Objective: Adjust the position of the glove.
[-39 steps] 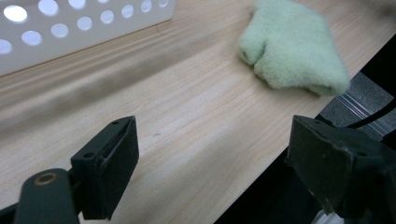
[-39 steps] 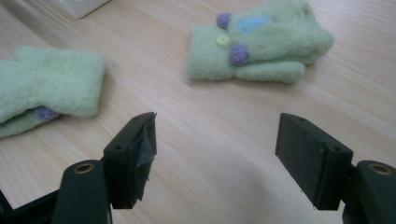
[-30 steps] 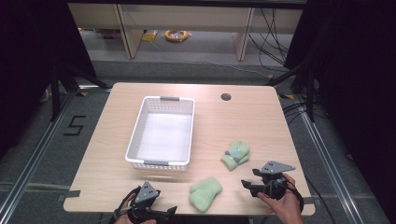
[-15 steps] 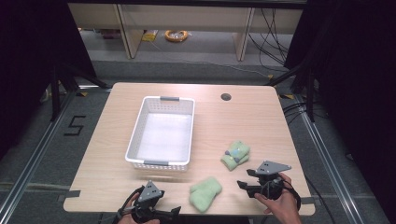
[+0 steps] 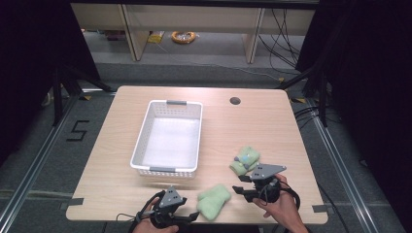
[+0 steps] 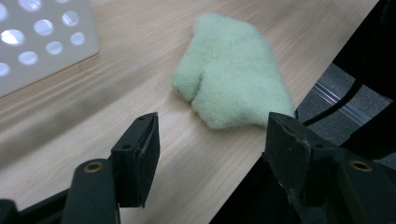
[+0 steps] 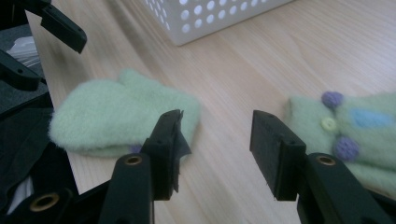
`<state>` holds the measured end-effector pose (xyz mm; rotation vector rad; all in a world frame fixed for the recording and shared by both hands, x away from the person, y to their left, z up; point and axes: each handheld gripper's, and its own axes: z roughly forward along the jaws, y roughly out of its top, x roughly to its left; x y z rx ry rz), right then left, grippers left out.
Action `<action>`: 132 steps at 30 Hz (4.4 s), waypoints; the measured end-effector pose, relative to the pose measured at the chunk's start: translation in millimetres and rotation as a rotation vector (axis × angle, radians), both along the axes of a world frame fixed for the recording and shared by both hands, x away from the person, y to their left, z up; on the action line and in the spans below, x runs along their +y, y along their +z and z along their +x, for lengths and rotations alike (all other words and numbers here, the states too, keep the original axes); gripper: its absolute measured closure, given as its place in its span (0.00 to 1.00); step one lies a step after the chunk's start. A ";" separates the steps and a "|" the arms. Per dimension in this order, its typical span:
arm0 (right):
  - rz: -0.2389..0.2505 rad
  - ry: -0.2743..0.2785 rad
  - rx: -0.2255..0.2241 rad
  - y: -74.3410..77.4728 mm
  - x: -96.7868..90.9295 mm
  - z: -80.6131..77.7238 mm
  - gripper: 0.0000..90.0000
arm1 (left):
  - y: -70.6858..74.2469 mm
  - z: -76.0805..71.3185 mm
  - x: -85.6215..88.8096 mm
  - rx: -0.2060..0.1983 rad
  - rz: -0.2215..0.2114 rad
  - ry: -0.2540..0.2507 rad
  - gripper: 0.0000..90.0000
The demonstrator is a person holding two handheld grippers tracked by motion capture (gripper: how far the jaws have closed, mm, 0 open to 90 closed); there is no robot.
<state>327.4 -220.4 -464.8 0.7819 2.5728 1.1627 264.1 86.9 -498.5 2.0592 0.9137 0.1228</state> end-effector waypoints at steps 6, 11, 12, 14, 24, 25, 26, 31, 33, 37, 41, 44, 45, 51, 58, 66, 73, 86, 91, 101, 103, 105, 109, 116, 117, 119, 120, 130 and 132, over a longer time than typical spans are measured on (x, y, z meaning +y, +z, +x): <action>0.001 0.043 0.020 -1.3 16.5 10.4 0.64 | 1.2 4.3 -5.8 0.007 0.000 -0.004 0.45; -0.025 0.078 0.048 -5.7 34.1 19.2 0.65 | 1.2 6.2 -16.9 0.027 -0.003 -0.022 0.45; -0.025 0.078 0.048 -5.7 34.1 19.2 0.65 | 0.8 5.8 -19.7 0.022 -0.014 -0.013 0.45; -0.034 0.093 0.052 -7.9 39.6 20.9 0.66 | -0.4 6.6 -24.4 0.028 0.007 -0.022 0.45; -0.108 0.138 0.090 -20.8 57.1 31.2 0.69 | -6.6 13.5 -36.3 0.048 0.064 -0.036 0.50; -0.139 0.145 0.117 -23.6 58.6 33.2 0.70 | -7.9 14.9 -35.1 0.037 0.084 -0.042 0.50; -0.139 0.145 0.117 -23.6 58.6 33.2 0.70 | -7.9 14.9 -35.1 0.037 0.084 -0.042 0.51; -0.130 0.116 0.178 -30.1 55.9 35.9 0.77 | -10.3 17.8 -31.6 0.047 0.095 -0.057 0.59; -0.108 0.100 0.214 -31.6 54.7 33.5 0.81 | -10.8 17.1 -31.5 0.054 0.087 -0.048 0.63; -0.093 0.085 0.232 -32.1 54.1 31.8 0.88 | -11.6 17.6 -29.8 0.034 0.095 -0.056 0.77; -0.088 0.078 0.227 -31.3 52.8 30.0 0.93 | -11.6 18.5 -28.5 0.018 0.101 -0.073 0.87; -0.078 0.064 0.226 -31.0 51.7 28.6 0.94 | -9.4 18.7 -28.2 0.011 0.101 -0.080 0.89; -0.065 0.055 0.222 -30.8 51.2 27.8 0.94 | -8.7 19.3 -28.0 0.003 0.103 -0.078 0.89; -0.010 0.024 0.205 -17.1 37.3 20.0 0.95 | 4.5 27.1 -30.5 -0.027 0.101 -0.087 0.89; 0.092 -0.090 0.214 -8.8 8.7 2.6 0.95 | 11.8 51.9 -43.0 -0.037 0.098 -0.104 0.89; 0.084 -0.123 0.211 -12.5 -2.5 -9.2 0.95 | 6.9 59.6 -56.5 -0.017 0.116 -0.129 0.89; 0.019 -0.144 0.218 -28.4 -3.1 -10.5 0.93 | -1.9 64.5 -57.2 0.010 0.105 -0.132 0.89; -0.028 -0.140 0.211 -29.2 -2.5 -10.0 0.84 | -3.1 61.5 -55.6 0.030 0.107 -0.119 0.79; -0.003 -0.132 0.166 -23.7 -4.2 -7.8 0.70 | 1.0 57.0 -49.7 0.038 0.073 -0.112 0.64; -0.002 -0.203 0.089 0.3 -12.0 12.3 0.65 | 16.1 36.8 -35.0 0.034 0.021 -0.085 0.48; 0.003 -0.209 0.047 -0.8 -12.3 18.6 0.65 | 17.3 34.5 -31.5 0.027 0.030 -0.088 0.48; -0.016 -0.247 0.073 3.9 -13.6 35.7 0.66 | 17.6 29.3 -28.3 0.032 0.009 -0.074 0.47; -0.013 -0.276 0.080 1.6 -11.0 52.1 0.67 | 17.2 22.0 -19.9 0.042 -0.005 -0.065 0.46; -0.091 -0.351 0.139 -6.5 -1.8 84.3 0.64 | 14.8 16.6 -12.2 0.051 0.002 -0.065 0.44; -0.091 -0.351 0.139 -6.5 -1.8 84.3 0.64 | 14.6 16.9 -11.3 0.049 0.004 -0.063 0.44; -0.114 -0.359 0.145 -10.3 -0.7 88.4 0.63 | 14.9 16.4 -10.4 0.060 -0.003 -0.061 0.44; -0.111 -0.366 0.160 -9.9 -0.1 88.8 0.62 | 14.8 16.8 -9.9 0.055 -0.003 -0.068 0.44; -0.118 -0.376 0.176 -21.5 1.7 98.1 0.58 | 14.5 18.2 -7.0 0.061 -0.010 -0.064 0.44; -0.148 -0.349 0.169 -23.7 2.0 100.5 0.59 | 13.7 18.0 -6.8 0.062 -0.009 -0.063 0.43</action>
